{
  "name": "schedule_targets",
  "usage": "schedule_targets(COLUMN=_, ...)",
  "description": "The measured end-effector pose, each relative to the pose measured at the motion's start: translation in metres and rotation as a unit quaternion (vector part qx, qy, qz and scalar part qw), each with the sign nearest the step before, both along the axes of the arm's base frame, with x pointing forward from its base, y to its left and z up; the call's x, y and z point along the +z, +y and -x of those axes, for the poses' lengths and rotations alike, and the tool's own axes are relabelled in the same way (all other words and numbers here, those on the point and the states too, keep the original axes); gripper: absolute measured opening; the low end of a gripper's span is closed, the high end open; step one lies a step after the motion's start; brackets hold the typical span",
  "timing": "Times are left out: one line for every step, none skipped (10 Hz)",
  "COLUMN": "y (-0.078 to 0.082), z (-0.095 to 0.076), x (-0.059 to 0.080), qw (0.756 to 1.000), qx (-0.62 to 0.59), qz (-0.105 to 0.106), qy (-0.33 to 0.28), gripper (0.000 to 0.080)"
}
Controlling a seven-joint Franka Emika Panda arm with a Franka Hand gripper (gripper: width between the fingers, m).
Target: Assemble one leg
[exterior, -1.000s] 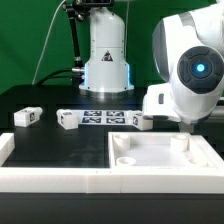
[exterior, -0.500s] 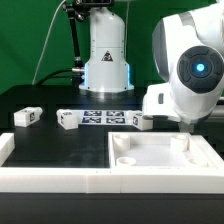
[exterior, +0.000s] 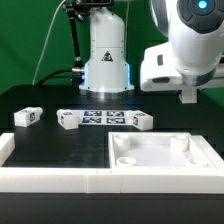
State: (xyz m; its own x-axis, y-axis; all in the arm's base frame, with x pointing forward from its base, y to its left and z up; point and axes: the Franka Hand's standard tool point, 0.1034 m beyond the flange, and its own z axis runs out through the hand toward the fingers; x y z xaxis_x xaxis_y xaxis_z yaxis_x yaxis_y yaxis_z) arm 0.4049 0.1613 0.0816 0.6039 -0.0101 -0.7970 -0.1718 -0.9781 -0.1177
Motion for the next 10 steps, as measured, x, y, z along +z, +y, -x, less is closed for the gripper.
schedule_targets(y=0.002, z=-0.008, x=-0.004, qw=0.999, qx=-0.006, qz=0.004, qy=-0.035, gripper=0.029)
schedule_targets(y=0.002, z=-0.011, x=-0.004, qw=0.997, qx=-0.012, qz=0.01, qy=-0.076, gripper=0.029)
schedule_targets(y=0.0, z=-0.014, x=-0.006, qw=0.992, qx=-0.019, qz=0.018, qy=-0.126, gripper=0.029)
schedule_targets(y=-0.006, z=-0.018, x=-0.013, qw=0.984, qx=-0.02, qz=0.02, qy=-0.177, gripper=0.029)
schedule_targets(y=-0.015, z=-0.022, x=-0.013, qw=0.976, qx=-0.012, qz=0.023, qy=-0.216, gripper=0.029)
schedule_targets(y=-0.022, z=-0.026, x=-0.008, qw=0.971, qx=0.0, qz=0.022, qy=-0.24, gripper=0.029)
schedule_targets(y=-0.027, z=-0.038, x=-0.004, qw=0.957, qx=-0.001, qz=0.024, qy=-0.29, gripper=0.029)
schedule_targets(y=-0.032, z=-0.043, x=0.004, qw=0.946, qx=0.001, qz=0.027, qy=-0.323, gripper=0.029)
schedule_targets(y=-0.037, z=-0.051, x=0.016, qw=0.937, qx=0.003, qz=0.029, qy=-0.348, gripper=0.029)
schedule_targets(y=-0.038, z=-0.062, x=0.024, qw=0.921, qx=-0.001, qz=0.033, qy=-0.387, gripper=0.029)
